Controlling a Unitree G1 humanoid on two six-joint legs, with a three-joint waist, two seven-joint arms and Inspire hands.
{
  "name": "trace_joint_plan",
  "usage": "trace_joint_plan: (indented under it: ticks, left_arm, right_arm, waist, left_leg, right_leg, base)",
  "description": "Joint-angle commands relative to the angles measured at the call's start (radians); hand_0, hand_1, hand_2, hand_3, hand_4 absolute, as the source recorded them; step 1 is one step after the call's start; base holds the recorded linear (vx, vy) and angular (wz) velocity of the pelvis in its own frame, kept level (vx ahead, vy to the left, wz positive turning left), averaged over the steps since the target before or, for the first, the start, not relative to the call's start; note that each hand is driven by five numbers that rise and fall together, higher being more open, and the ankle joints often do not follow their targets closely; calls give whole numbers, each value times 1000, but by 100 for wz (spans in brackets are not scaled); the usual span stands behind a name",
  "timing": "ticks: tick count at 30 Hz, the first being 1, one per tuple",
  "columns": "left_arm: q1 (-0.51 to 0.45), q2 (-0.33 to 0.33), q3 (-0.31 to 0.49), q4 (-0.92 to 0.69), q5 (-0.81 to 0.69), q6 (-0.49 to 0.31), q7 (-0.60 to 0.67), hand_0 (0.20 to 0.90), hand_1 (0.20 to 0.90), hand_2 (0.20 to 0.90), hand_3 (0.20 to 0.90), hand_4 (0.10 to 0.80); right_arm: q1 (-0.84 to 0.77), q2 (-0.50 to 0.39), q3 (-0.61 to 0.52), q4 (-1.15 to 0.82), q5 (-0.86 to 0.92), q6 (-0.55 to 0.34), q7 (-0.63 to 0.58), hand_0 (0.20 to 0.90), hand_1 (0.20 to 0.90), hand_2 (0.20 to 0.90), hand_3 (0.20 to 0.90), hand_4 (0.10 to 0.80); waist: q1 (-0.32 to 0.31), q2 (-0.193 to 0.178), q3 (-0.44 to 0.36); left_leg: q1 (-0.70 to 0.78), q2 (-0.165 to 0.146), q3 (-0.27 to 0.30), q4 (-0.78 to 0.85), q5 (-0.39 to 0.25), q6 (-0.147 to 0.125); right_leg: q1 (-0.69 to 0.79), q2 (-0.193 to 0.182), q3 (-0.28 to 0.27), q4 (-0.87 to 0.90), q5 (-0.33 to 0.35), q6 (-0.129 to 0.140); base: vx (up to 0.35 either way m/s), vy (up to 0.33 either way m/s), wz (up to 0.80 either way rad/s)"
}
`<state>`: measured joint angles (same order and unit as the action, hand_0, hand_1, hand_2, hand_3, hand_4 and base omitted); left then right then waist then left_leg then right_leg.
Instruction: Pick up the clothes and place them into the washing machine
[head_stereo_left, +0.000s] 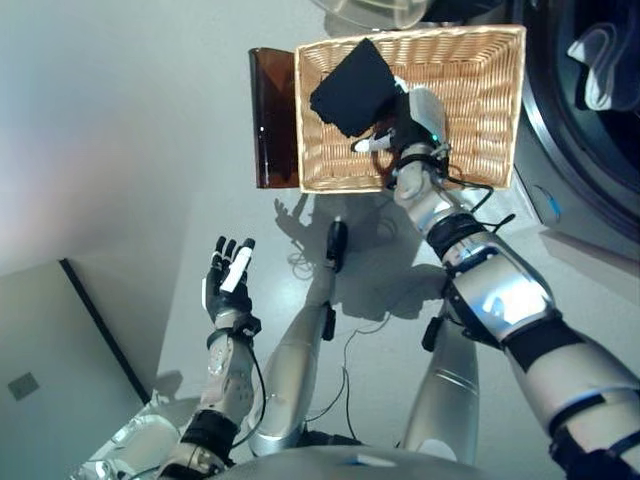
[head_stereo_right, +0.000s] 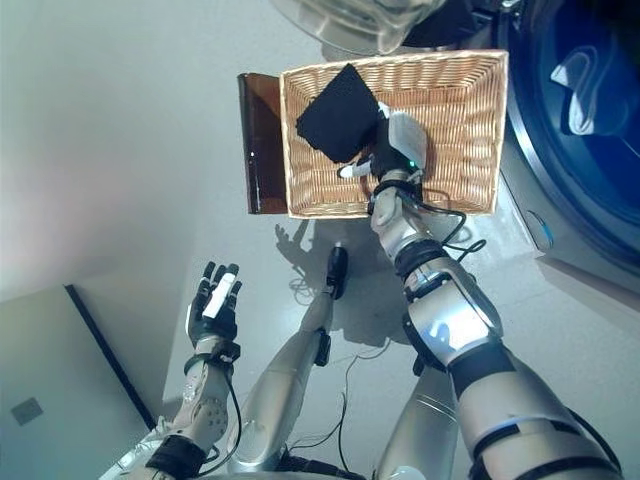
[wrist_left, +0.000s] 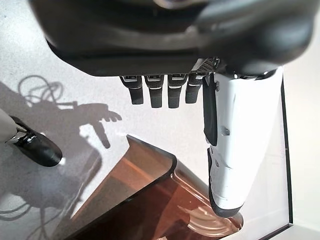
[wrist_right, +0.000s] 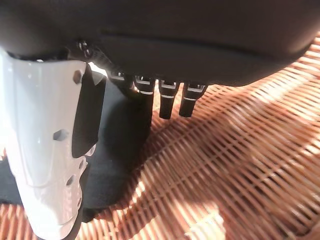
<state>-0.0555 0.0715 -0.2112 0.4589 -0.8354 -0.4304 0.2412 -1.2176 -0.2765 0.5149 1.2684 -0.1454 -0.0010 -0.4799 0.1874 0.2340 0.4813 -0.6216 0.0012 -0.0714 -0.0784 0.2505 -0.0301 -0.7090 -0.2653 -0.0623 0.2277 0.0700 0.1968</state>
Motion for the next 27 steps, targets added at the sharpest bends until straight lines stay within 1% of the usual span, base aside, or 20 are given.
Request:
trace_joint_plan:
  ticks: [1,8,12,16,17,18,19,20,27]
  left_arm:
    - [-24,101,-11,-118,15,-86,18,900,900,900,900,800]
    - [-30,100,-33,-132,11,-88,18,900,900,900,900,800]
    - [-34,100,-46,-146,7,-89,20,900,900,900,900,800]
    - [-35,100,-57,-148,6,-88,21,900,900,900,900,800]
    - [-36,96,-62,-152,7,-88,22,900,900,900,900,800]
    - [-36,96,-62,-152,7,-88,22,900,900,900,900,800]
    - [-35,95,-63,-152,6,-86,20,900,900,900,900,800]
    - [-33,92,-63,-150,4,-88,21,900,900,900,900,800]
    - [-34,84,-69,-149,-3,-87,25,900,900,900,900,800]
  right_arm:
    - [-170,3,49,-7,27,-65,-14,900,900,900,900,800]
    - [-211,-36,47,16,65,-65,-20,900,900,900,900,800]
    - [-248,-88,42,38,102,-65,-25,900,900,900,900,800]
    - [-267,-107,43,43,122,-67,-31,900,900,900,900,800]
    - [-273,-118,40,49,131,-66,-34,510,510,510,510,522]
    - [-273,-118,40,49,132,-66,-34,510,510,510,510,522]
    - [-276,-122,43,52,132,-65,-34,280,280,280,280,357]
    - [-280,-130,41,51,136,-66,-38,200,200,200,200,300]
    - [-284,-135,39,66,132,-58,-43,200,200,200,200,300]
  waist:
    - [49,58,39]
    - [77,73,39]
    - [100,87,39]
    - [111,92,39]
    - [116,93,39]
    - [116,93,39]
    - [118,94,39]
    - [119,92,39]
    - [116,90,39]
  left_leg:
    - [-38,-56,29,-5,-28,-53]
    - [-63,-71,0,-1,-23,-51]
    - [-86,-82,-23,-1,-15,-50]
    - [-101,-87,-31,-3,-10,-50]
    - [-108,-90,-39,-4,-8,-48]
    - [-108,-91,-39,-4,-8,-48]
    - [-109,-91,-40,-4,-7,-48]
    - [-111,-91,-40,-4,-7,-47]
    - [-103,-94,-36,-1,-8,-44]
  right_leg:
    - [-20,-7,32,30,-56,-37]
    - [-28,-28,12,50,-77,-33]
    - [-42,-41,-1,69,-88,-31]
    - [-52,-45,-3,75,-94,-31]
    - [-60,-47,-4,84,-99,-31]
    - [-61,-47,-4,85,-99,-31]
    - [-64,-49,-4,89,-101,-31]
    - [-68,-48,0,90,-101,-31]
    - [-67,-48,12,89,-103,-33]
  base:
    - [-3,27,10]
    - [5,27,10]
    - [-5,19,16]
    - [-7,29,14]
    - [-6,29,9]
    - [-6,31,9]
    - [-4,36,6]
    - [-4,36,6]
    - [-4,25,2]
